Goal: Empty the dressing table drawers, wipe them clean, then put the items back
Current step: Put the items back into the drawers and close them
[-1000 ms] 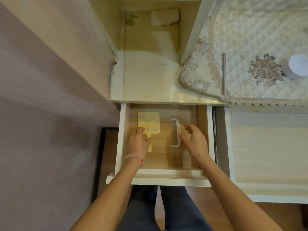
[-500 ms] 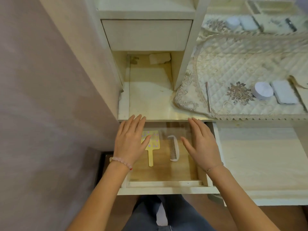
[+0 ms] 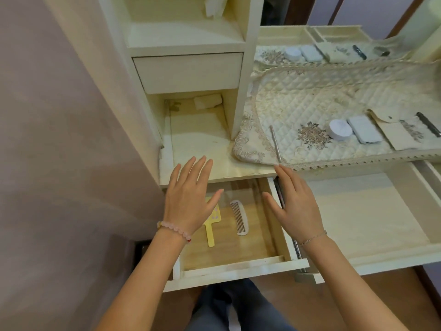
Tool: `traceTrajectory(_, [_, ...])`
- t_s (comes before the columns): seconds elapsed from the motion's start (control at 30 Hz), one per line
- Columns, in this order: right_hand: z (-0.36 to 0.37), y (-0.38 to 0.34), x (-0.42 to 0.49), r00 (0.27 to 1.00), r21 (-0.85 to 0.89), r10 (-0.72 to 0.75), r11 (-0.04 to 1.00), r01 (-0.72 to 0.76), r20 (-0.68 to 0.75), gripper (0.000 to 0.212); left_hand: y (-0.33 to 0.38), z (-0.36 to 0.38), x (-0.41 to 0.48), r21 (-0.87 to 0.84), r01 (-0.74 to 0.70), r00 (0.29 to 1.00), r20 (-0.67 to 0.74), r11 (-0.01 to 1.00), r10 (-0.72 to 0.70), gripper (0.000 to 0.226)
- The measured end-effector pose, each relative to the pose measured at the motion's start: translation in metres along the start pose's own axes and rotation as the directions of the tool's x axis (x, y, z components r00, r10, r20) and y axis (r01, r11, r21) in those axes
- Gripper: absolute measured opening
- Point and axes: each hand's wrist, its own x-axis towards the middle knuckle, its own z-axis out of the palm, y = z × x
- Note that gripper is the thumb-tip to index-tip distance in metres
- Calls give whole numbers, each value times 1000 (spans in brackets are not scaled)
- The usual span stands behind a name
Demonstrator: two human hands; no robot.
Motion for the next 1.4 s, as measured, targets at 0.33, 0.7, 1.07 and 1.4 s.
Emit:
traceTrajectory(0.33, [-47, 30, -9, 984, 12, 119, 993, -119, -134, 65, 47, -12, 25, -69, -113, 993, -32, 991, 111, 65])
traceTrajectory(0.7, [-92, 122, -31, 988, -31, 99, 994, -103, -116, 64, 139, -7, 38, 12, -117, 992, -55, 993, 117, 63])
traceTrajectory(1.07, [-135, 239, -61, 999, -4, 18, 1000, -18, -33, 62, 266, 16, 30, 82, 7, 999, -43, 997, -3, 65])
traceTrajectory(1.4, [-171, 306, -74, 999, 18, 25, 1000, -24, -30, 65, 342, 30, 37, 72, 4, 1000, -28, 997, -1, 62])
